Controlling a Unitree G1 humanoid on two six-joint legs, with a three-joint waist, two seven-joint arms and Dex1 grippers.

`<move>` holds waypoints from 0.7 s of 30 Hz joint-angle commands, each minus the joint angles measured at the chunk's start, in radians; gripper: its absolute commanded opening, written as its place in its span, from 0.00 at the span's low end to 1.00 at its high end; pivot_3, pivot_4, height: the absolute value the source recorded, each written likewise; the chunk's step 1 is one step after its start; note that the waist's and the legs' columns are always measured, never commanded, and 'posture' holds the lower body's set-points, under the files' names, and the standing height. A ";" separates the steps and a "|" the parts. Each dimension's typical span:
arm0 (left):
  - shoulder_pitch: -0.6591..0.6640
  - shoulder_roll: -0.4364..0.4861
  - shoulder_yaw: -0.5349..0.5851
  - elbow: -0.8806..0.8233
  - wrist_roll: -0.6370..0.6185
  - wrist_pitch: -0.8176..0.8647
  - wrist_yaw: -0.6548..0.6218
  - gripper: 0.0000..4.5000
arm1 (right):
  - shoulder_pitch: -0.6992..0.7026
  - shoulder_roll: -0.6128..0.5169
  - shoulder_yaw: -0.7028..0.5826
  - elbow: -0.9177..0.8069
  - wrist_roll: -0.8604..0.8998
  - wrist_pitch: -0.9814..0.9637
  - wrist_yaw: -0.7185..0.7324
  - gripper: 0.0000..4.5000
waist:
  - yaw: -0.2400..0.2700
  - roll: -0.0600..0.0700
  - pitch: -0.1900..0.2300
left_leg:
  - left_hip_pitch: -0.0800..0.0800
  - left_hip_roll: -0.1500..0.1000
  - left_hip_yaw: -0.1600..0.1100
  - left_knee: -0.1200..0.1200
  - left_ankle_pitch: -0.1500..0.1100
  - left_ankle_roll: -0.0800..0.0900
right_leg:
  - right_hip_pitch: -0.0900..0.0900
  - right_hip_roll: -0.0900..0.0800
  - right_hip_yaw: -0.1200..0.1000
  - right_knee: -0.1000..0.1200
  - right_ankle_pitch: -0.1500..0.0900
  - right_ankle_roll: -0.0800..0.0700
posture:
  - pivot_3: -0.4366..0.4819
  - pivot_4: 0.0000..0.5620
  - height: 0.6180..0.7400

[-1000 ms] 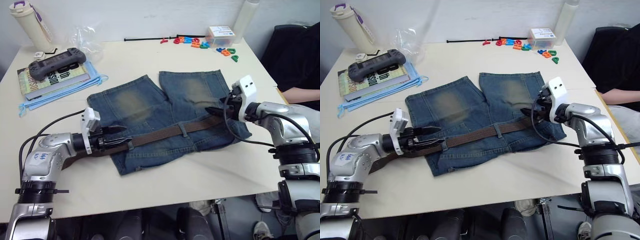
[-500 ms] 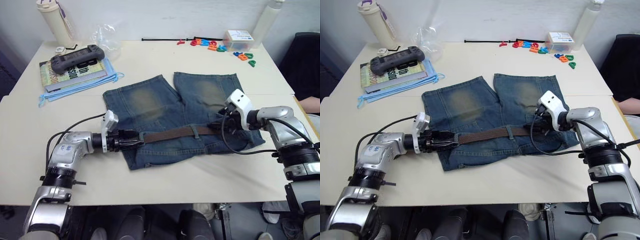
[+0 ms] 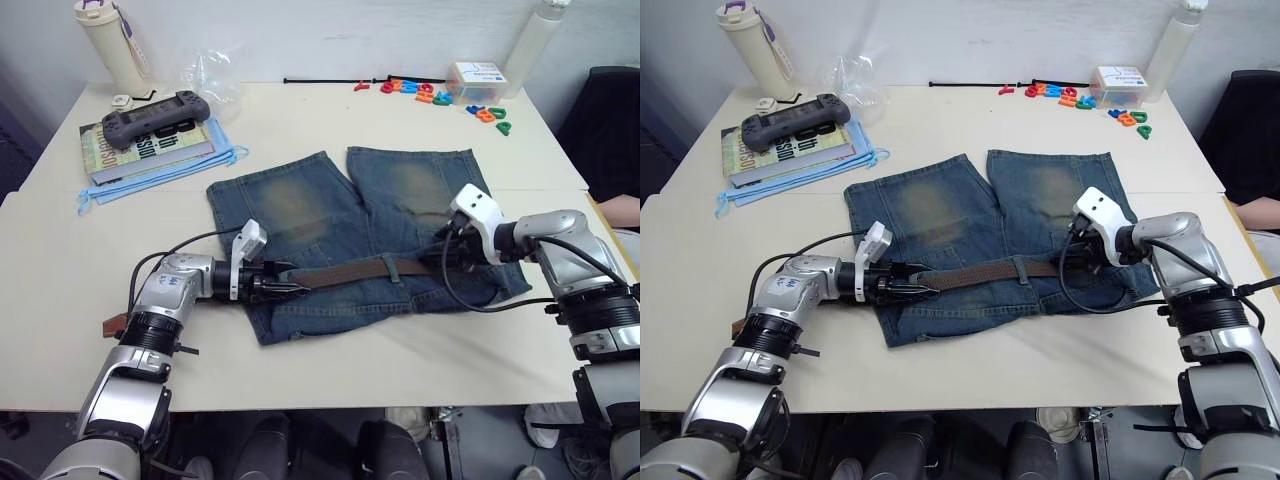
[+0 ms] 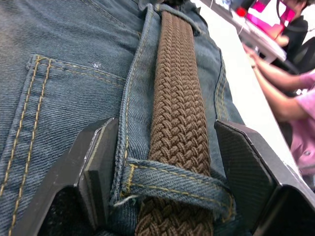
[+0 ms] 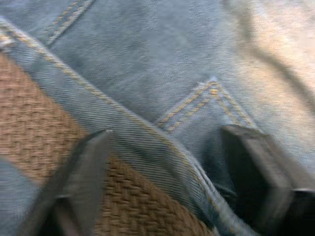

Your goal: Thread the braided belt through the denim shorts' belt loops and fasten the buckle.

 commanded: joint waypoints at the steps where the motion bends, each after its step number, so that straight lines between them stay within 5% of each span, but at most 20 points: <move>1: 0.026 0.010 -0.054 0.052 0.072 -0.057 -0.032 0.46 | 0.026 -0.023 0.018 0.007 -0.029 0.018 0.013 0.38 | 0.000 0.000 0.000 | 0.000 0.000 0.000 0.000 0.000 0.000 | 0.000 0.000 0.000 0.000 0.000 0.000 | 0.48 0.27 0.54; 4: 0.009 0.004 -0.061 0.096 0.104 -0.112 -0.026 0.18 | 0.020 -0.020 0.013 0.009 -0.033 0.013 0.010 0.07 | -0.001 0.000 0.000 | 0.000 0.000 0.000 0.000 0.000 0.000 | 0.000 0.000 0.000 0.000 0.000 0.000 | 0.48 0.27 0.54; 6: -0.011 -0.003 -0.066 0.141 0.126 -0.152 -0.020 0.01 | 0.015 -0.017 0.009 0.013 -0.036 0.007 0.004 0.00 | -0.001 0.000 -0.002 | 0.000 0.000 0.000 0.000 0.000 0.000 | 0.000 0.000 0.000 0.000 0.000 0.000 | 0.48 0.27 0.54; 12: -0.107 -0.023 -0.037 0.288 0.165 -0.282 0.038 0.01 | -0.006 -0.010 -0.041 -0.007 -0.019 0.017 -0.047 0.00 | 0.002 0.001 -0.002 | 0.001 0.000 -0.001 0.005 0.000 0.000 | 0.002 0.000 0.000 0.001 0.003 0.000 | 0.48 0.27 0.54; 21: -0.303 0.046 0.021 0.470 0.262 -0.628 0.204 0.01 | 0.041 0.001 -0.239 -0.269 0.085 0.147 -0.196 0.00 | -0.006 0.001 -0.002 | -0.002 0.003 -0.002 0.012 -0.001 0.001 | -0.001 0.004 0.004 0.001 0.009 0.000 | 0.48 0.27 0.54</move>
